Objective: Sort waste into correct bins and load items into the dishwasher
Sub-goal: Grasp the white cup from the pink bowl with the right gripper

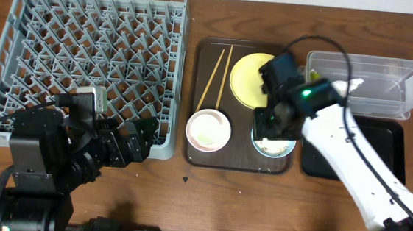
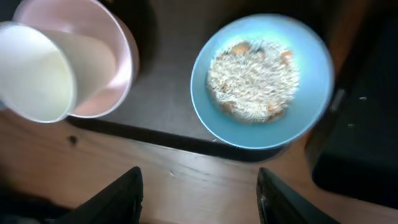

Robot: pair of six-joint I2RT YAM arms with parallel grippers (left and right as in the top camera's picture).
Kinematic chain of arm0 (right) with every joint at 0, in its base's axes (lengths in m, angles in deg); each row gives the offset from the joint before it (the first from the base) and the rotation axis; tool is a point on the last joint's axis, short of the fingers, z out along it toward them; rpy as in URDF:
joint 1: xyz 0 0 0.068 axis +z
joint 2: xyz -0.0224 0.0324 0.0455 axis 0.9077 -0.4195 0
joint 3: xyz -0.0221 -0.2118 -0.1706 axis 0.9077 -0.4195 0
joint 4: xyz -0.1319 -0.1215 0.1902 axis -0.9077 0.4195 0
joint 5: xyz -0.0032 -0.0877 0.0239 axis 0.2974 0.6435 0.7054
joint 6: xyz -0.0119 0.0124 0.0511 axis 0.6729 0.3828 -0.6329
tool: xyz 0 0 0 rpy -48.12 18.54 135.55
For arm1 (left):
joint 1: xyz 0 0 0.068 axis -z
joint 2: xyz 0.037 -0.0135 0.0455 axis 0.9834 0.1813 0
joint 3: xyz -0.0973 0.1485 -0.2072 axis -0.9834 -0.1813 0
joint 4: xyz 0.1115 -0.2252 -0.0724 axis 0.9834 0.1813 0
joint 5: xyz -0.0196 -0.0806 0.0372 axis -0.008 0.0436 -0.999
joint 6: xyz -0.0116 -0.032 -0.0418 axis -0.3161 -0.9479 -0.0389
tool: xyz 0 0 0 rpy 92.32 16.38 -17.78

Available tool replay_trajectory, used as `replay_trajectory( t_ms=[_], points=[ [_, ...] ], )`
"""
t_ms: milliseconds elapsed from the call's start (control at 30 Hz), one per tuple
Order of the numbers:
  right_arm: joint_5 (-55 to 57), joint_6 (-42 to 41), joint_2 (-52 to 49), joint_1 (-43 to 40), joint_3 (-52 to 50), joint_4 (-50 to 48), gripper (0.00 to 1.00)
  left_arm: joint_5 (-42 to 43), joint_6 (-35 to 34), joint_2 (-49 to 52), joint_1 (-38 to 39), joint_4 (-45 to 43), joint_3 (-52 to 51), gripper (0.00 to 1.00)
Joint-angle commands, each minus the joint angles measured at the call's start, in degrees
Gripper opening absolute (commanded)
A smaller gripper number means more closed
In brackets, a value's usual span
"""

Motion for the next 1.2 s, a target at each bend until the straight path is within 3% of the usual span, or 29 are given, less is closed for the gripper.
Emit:
replay_trajectory(
  t_ms=[0, 233, 400, 667, 767, 800, 833, 867, 1033, 1167],
  points=[
    [1.64, -0.22, -0.17, 2.54, -5.29, -4.48, 0.55, -3.26, 2.45, 0.39, -0.04, 0.44, 1.20, 0.98],
    [-8.02, 9.11, -0.17, 5.35, -6.54, -11.74, 0.54, -10.82, 4.90, 4.55, -0.04, 8.44, 1.20, 0.99],
    [-11.45, 5.60, -0.72, 7.19, -6.69, -20.92, 0.44, -11.76, 4.81, 7.08, -0.04, 9.53, 1.20, 0.99],
    [-11.28, 4.59, -9.11, 8.20, -6.69, -25.92, 0.43, -10.49, 4.70, 6.99, -0.07, 9.20, 1.20, 0.98],
    [-11.28, 4.59, -12.57, 8.22, -6.67, -26.21, 0.33, -10.51, 2.14, 6.99, -0.07, 9.07, 1.20, 0.98],
    [-11.47, 4.59, -13.03, 8.07, -6.67, -26.25, 0.27, -10.51, 1.75, 6.99, -0.07, 9.03, 1.20, 0.98],
    [-11.72, 4.61, -13.09, 7.87, -6.67, -26.21, 0.11, -10.49, 1.75, 6.99, -0.07, 8.90, 1.20, 0.98],
    [-11.72, 4.59, -13.00, 7.78, -6.67, -26.18, 0.03, -10.49, 1.75, 6.99, -0.07, 8.85, 1.20, 0.98],
    [-11.65, 4.61, -9.29, 7.50, -6.36, -25.29, 0.01, -9.66, -2.12, 6.99, -0.07, 8.39, 1.22, 0.98],
    [-11.69, 4.61, -2.67, 5.40, -6.36, -24.92, 0.01, 0.22, -2.12, 7.02, -0.09, 3.21, 1.22, 0.98]
  ],
)
